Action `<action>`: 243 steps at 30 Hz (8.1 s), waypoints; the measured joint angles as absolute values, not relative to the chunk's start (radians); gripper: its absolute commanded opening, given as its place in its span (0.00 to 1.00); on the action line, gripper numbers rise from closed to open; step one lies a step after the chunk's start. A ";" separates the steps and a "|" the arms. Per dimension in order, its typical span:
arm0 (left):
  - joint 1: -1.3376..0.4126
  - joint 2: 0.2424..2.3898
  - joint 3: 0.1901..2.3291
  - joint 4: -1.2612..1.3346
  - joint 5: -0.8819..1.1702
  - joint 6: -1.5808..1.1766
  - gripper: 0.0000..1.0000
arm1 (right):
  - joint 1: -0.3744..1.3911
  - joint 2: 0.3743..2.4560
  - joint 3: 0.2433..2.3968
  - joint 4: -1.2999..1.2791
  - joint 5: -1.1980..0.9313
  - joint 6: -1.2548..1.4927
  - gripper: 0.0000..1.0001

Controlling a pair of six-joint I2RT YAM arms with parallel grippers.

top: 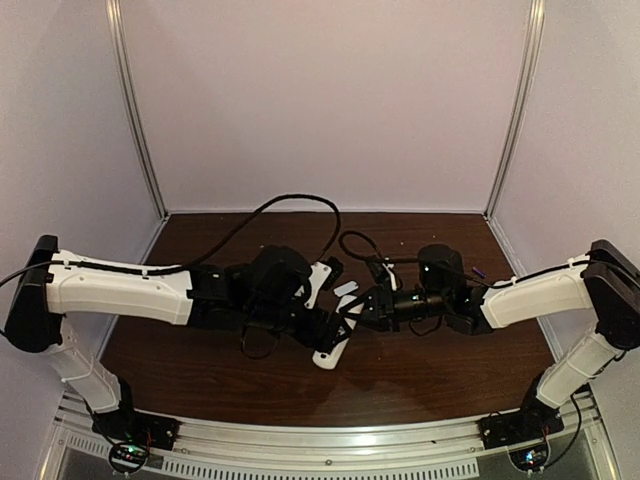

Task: Load the batteries into the remote control
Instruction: Pass from the right arm to the left, then place the remote control without the battery cover at the center of the board, then pick up the battery at the center of the board, then pass from the right arm to the left, then pass from the left arm to the right

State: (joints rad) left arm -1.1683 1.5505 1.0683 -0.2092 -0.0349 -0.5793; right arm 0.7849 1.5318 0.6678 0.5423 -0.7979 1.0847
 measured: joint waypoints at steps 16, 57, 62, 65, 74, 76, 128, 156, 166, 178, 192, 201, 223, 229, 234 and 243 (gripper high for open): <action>-1.192 1.711 1.233 -0.342 -0.139 -0.672 0.44 | 0.785 1.557 0.683 0.509 -0.752 1.099 0.03; -1.077 1.931 1.236 -0.551 -0.160 -0.822 0.52 | 0.229 1.497 0.926 -0.321 -0.118 0.306 0.50; -1.067 1.936 1.237 -0.547 -0.154 -0.822 0.71 | 0.134 1.548 0.943 -0.340 -0.062 0.276 0.50; -1.059 1.936 1.238 -0.543 -0.152 -0.815 0.75 | 0.078 1.602 0.981 -0.338 -0.047 0.265 0.49; -1.057 1.938 1.255 -0.545 -0.139 -0.785 0.79 | 0.013 1.797 1.137 -0.331 -0.011 0.256 0.49; -1.057 1.938 1.262 -0.545 -0.139 -0.778 0.79 | 0.011 1.827 1.170 -0.336 0.005 0.249 0.48; -0.987 1.131 0.816 -0.098 -0.150 -0.222 0.85 | 0.403 1.633 1.171 -0.426 -0.435 0.240 0.00; -1.363 1.403 0.945 -0.169 -0.291 0.640 0.33 | 0.770 1.477 0.931 -0.286 -0.979 0.707 0.00; -1.363 1.474 0.982 -0.205 -0.294 0.654 0.33 | 0.836 1.477 0.920 -0.218 -0.990 0.779 0.00; -1.363 1.499 1.008 -0.205 -0.305 0.666 0.29 | 0.865 1.492 0.920 -0.211 -0.991 0.790 0.00; -1.363 1.547 1.025 -0.205 -0.313 0.694 0.19 | 0.871 1.511 0.920 -0.212 -0.995 0.786 0.00; -1.365 1.559 1.046 -0.239 -0.308 0.709 0.12 | 0.873 1.513 0.921 -0.219 -0.996 0.785 0.00; -1.259 1.471 0.992 -0.167 -0.147 0.439 0.00 | 0.712 1.423 0.921 -0.185 -1.004 0.714 0.41; -1.154 1.354 0.904 0.038 0.025 0.167 0.00 | 0.653 1.264 0.868 -0.027 -0.934 0.710 0.38; -1.111 1.330 0.875 0.199 0.120 -0.054 0.00 | 0.667 1.204 0.865 0.088 -0.889 0.696 0.36; -1.112 1.338 0.875 0.299 0.209 -0.238 0.00 | 0.731 1.242 0.954 0.099 -0.873 0.632 0.33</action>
